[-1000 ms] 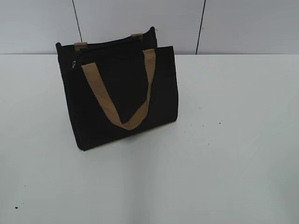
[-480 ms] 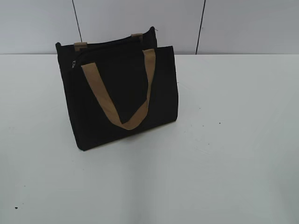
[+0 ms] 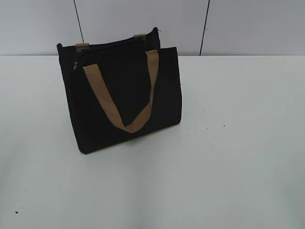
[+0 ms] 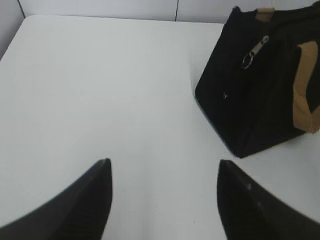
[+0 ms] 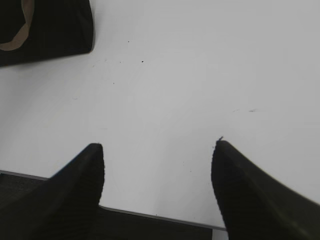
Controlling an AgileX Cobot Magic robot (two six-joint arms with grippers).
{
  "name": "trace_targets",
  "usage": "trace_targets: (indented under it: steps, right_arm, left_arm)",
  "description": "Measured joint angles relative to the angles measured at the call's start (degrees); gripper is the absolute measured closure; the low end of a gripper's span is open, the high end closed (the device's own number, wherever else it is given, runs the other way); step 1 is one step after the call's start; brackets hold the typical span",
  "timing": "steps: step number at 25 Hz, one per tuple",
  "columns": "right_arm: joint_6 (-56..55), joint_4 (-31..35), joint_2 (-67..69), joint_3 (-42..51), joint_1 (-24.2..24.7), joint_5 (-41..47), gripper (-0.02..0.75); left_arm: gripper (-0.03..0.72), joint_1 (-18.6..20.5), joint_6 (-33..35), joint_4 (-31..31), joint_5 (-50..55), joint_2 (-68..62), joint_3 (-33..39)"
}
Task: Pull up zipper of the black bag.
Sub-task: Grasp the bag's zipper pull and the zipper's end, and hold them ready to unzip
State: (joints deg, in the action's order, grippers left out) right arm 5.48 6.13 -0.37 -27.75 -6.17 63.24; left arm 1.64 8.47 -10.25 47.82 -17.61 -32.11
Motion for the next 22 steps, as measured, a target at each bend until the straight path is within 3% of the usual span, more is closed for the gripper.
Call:
trace_targets:
  steps: [4, 8, 11, 13, 19, 22]
  right_arm:
    - [0.0, 0.0, 0.0, 0.0, 0.0, 0.0, 0.226]
    - [0.0, 0.0, 0.0, 0.0, 0.0, 0.0, 0.226]
    - [0.0, 0.02, 0.0, 0.0, 0.0, 0.0, 0.226]
    - [0.0, 0.08, 0.0, 0.0, 0.0, 0.0, 0.226]
    - [0.0, 0.08, 0.0, 0.0, 0.0, 0.0, 0.226]
    - [0.0, 0.08, 0.0, 0.0, 0.0, 0.0, 0.226]
  left_arm:
    - [0.173, 0.0, 7.83, -5.47, -14.05, -12.89, -0.11]
    - [0.172, 0.0, 21.37, -16.81, -24.07, -28.22, -0.28]
    - [0.172, 0.0, 41.64, -30.21, -27.13, -38.1, -0.28]
    - [0.172, 0.0, 58.6, -41.03, -26.52, -42.81, -0.28]
    - [0.172, 0.0, 103.14, -79.95, -19.09, -60.46, -0.32]
    - [0.172, 0.0, 119.05, -86.89, -15.5, -68.51, -0.5]
